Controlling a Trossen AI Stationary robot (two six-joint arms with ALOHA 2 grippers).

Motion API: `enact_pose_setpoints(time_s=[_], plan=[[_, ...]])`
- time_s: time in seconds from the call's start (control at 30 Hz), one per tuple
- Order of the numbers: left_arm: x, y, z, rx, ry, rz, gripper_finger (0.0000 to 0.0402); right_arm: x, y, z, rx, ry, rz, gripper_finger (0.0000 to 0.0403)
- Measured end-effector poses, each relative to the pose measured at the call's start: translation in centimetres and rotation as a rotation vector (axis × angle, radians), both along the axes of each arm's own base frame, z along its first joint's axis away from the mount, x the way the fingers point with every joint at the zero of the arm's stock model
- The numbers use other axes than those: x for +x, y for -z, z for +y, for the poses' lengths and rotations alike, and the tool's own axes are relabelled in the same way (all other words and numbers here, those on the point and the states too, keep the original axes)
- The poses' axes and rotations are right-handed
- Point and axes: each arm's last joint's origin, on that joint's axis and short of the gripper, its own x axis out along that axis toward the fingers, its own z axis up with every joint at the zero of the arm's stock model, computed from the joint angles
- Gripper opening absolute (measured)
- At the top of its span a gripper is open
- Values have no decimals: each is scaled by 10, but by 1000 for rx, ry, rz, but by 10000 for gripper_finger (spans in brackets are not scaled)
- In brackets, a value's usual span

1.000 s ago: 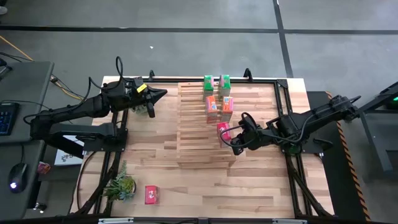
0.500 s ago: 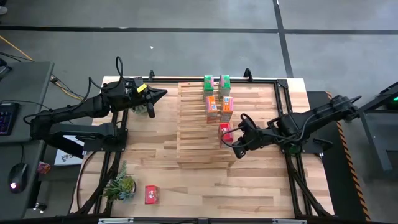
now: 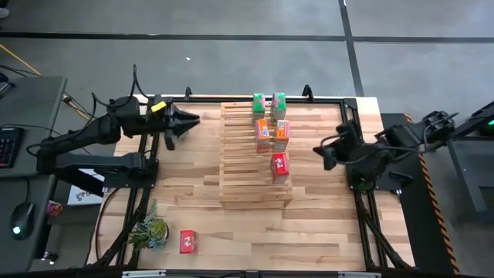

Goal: Stack cereal on shelf
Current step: Put the red cereal box on the shelf

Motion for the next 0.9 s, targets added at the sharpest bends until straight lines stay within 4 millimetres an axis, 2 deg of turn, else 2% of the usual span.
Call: enact_pose_setpoints(time_s=[0.13,0.3,0.43,0.6,0.73,0.9], plan=[[2,-8,-7,-81,130,-89,150,-8,-5,-6,-41,59,-51,0],[9,-9,-9,-144,143,-110,231,-8,-6,-8,-84,112,-72,0],[18,-6,-7,-146,147,-99,275,-6,-5,-8,-81,145,-81,0],[27,-9,-6,-184,174,-113,295,-6,-5,-9,-76,164,-88,0],[27,-28,-10,-324,233,-69,296,-5,-5,-11,-80,177,-85,0],[16,-48,-31,-429,232,260,296,-5,-3,-14,-87,178,-54,0]])
